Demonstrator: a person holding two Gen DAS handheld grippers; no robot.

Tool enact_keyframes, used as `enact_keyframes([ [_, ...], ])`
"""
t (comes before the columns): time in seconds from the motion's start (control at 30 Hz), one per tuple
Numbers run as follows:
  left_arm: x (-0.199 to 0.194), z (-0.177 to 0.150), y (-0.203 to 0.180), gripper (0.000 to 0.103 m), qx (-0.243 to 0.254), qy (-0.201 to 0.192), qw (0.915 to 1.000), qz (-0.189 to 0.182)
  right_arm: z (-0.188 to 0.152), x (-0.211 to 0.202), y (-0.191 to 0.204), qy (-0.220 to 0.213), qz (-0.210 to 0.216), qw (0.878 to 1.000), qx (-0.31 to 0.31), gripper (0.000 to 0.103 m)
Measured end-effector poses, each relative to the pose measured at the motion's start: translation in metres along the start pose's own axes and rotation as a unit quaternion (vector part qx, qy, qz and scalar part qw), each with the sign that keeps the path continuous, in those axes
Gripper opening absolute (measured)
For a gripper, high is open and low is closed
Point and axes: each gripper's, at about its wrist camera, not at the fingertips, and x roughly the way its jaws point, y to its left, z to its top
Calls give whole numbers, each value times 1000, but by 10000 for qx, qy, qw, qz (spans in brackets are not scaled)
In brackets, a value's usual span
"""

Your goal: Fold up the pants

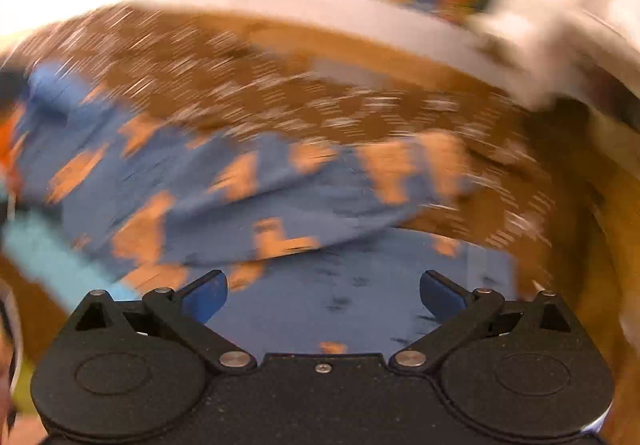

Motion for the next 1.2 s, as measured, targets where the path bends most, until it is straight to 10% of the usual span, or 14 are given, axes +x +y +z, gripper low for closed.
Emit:
enact_keyframes([
  [0.2,33,33,-43,100,373,-317,9988,92,-22,16,-38,-290,-123,9980,553,102],
  [0.4,60,30,-65,62,1061,-55,9942,-162,-8,32,-52,-504,514,9914,1095,99],
  [0.67,77,30,-66,25,1029,100,9938,-416,21,76,-85,-43,1173,9790,1668,65],
  [0.9,86,31,-78,21,1366,280,9900,-228,30,116,-117,251,1146,9514,2846,57],
  [1.2,92,38,-47,2,366,575,9972,-317,8,125,-144,-277,1478,8819,4468,37],
])
